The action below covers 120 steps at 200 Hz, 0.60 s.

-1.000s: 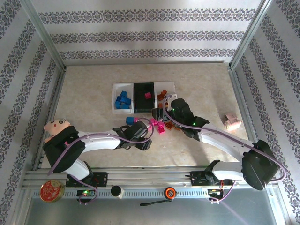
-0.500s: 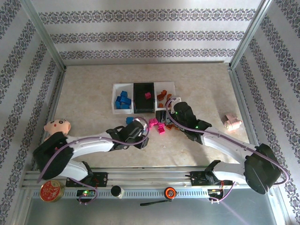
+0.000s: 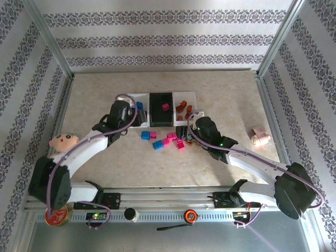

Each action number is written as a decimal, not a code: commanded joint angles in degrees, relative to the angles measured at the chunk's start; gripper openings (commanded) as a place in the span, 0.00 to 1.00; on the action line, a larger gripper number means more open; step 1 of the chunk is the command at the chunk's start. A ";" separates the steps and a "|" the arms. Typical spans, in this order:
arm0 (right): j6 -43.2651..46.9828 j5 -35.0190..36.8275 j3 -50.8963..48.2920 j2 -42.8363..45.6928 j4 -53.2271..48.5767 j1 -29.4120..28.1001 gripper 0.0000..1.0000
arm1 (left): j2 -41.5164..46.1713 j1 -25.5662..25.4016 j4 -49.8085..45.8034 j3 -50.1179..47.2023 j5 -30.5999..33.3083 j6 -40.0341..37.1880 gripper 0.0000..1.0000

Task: Sort the legos into containers by color
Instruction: Place the lego in the container.

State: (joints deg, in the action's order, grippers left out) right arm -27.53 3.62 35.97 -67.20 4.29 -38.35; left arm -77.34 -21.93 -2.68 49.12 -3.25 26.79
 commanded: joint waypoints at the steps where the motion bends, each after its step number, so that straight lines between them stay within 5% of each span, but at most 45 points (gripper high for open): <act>1: -1.61 -0.58 -1.57 1.02 1.33 0.54 0.76 | -7.02 2.79 3.86 4.82 -2.88 -0.32 0.36; 74: -2.80 -1.91 -4.79 2.21 0.74 0.14 0.76 | -25.92 5.48 -0.91 22.51 -3.03 -0.81 0.42; 120: -2.21 -2.41 -5.72 3.89 -0.95 -0.39 0.76 | -27.81 5.60 -2.78 27.30 -4.66 -0.07 0.77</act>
State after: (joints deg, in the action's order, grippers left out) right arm -29.71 2.09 30.89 -65.01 4.29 -38.39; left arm -105.78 -17.12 -3.38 74.06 -6.24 26.39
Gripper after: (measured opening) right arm 0.763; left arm 0.696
